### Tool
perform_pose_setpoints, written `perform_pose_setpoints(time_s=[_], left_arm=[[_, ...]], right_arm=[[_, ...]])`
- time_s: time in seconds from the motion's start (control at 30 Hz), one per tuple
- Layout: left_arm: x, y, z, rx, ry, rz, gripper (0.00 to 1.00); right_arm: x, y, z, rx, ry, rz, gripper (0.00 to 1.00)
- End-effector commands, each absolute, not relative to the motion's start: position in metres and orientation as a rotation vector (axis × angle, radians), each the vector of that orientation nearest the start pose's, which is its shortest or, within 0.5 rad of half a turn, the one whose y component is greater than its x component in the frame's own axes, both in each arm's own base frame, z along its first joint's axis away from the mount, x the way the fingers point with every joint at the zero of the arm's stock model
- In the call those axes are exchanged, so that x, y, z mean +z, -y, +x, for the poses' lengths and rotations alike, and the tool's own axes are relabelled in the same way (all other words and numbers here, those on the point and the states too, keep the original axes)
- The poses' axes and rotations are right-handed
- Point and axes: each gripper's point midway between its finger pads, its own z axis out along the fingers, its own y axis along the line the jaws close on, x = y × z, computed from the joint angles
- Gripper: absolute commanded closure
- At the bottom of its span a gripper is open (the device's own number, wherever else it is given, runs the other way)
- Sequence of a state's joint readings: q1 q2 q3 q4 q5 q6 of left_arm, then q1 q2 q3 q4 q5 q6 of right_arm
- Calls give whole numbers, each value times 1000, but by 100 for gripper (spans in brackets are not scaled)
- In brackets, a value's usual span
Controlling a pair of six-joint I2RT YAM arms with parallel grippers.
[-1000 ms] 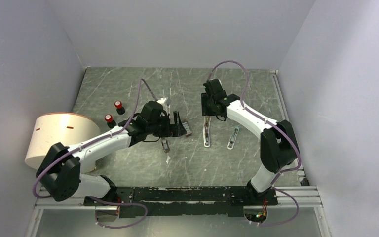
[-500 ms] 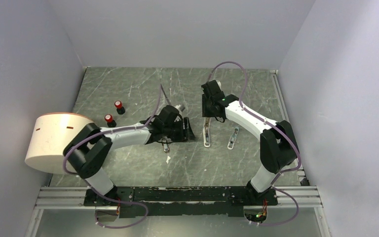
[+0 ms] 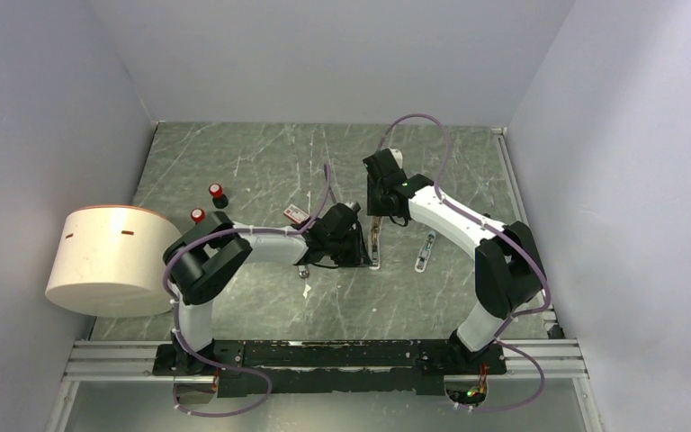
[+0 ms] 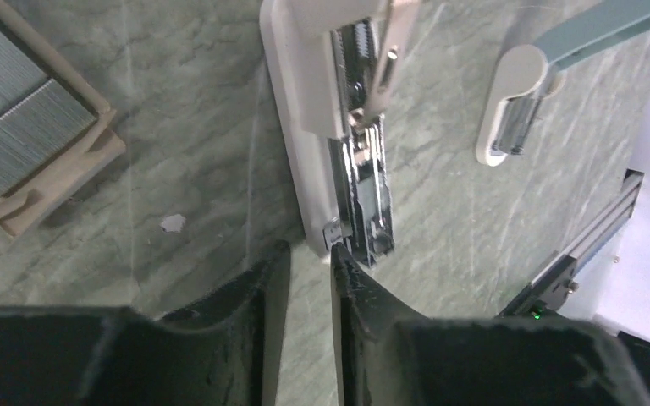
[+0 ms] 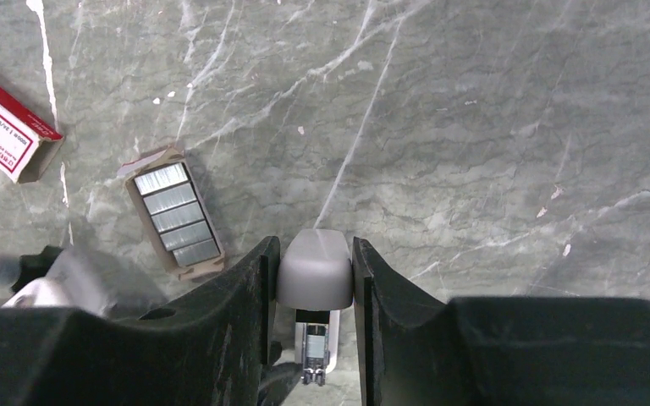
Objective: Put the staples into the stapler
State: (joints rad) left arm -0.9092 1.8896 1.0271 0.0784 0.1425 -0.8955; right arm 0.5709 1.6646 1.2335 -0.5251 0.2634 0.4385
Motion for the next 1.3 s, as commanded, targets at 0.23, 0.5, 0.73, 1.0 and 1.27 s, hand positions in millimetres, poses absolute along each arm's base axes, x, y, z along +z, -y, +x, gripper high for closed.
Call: perform_pose_setpoints(time_s=[0.23, 0.5, 0.73, 1.0, 1.27], left_arm=[[7, 404, 241, -911, -2589, 65, 83], [-14, 389, 228, -853, -2642, 65, 89], [-19, 387, 227, -828, -2657, 71, 89], [-22, 385, 228, -807, -2668, 59, 88], [-25, 383, 229, -784, -2671, 57, 87]], right_arm=[[112, -198, 347, 140, -2469, -17, 66], [108, -203, 325, 150, -2510, -25, 67], [108, -203, 313, 128, -2500, -4, 69], [102, -200, 296, 125, -2500, 38, 71], [88, -196, 274, 110, -2555, 51, 72]])
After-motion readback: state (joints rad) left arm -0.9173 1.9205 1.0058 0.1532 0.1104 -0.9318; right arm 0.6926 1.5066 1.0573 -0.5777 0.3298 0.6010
